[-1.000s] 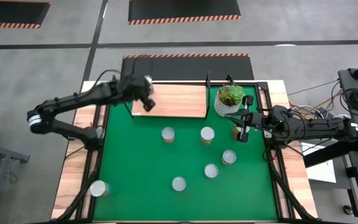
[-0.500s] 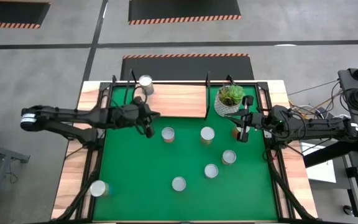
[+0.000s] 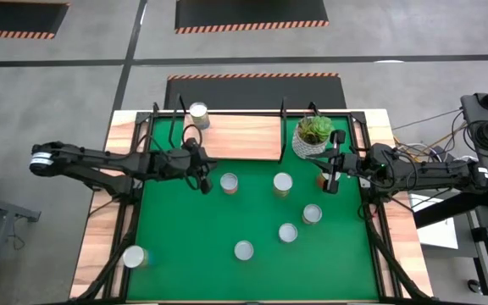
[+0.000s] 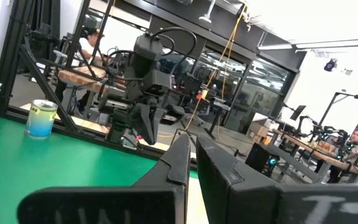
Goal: Pick and place cans onto a shelf
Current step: Put the canned pears on the shelf
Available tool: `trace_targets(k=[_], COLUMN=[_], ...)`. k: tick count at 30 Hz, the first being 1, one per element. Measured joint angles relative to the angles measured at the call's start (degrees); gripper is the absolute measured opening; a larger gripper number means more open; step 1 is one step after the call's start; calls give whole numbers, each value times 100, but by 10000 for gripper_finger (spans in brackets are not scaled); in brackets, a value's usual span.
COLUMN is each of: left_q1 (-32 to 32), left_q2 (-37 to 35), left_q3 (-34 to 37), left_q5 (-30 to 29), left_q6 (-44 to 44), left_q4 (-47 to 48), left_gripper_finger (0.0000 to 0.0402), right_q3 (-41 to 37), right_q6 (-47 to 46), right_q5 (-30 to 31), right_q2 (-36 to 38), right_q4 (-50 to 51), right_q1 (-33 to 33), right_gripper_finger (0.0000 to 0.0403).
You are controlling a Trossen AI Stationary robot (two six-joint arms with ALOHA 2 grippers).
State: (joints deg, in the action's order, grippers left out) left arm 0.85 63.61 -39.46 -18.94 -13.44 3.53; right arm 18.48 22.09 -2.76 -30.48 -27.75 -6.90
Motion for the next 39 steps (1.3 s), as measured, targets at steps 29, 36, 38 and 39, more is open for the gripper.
trace_targets(k=[29, 36, 38, 39], left_q1=[-943, -944, -943, -945], left_q2=[1654, 1603, 1462, 1378], left_q3=[-339, -728, -845, -872], left_q5=[907, 902, 900, 897], left_q6=[-414, -16, 85, 146], left_q4=[-591, 206, 466, 557], left_gripper_finger=[0, 0, 0, 0], right_q3=[0, 0, 0, 4], right_q6=[-1, 0, -66, -124], right_q5=[0, 58, 198, 260], right_q2=[0, 0, 0, -7], right_q4=[-43, -42, -43, -28], right_q1=[0, 0, 0, 0], right_gripper_finger=[18, 18, 18, 18])
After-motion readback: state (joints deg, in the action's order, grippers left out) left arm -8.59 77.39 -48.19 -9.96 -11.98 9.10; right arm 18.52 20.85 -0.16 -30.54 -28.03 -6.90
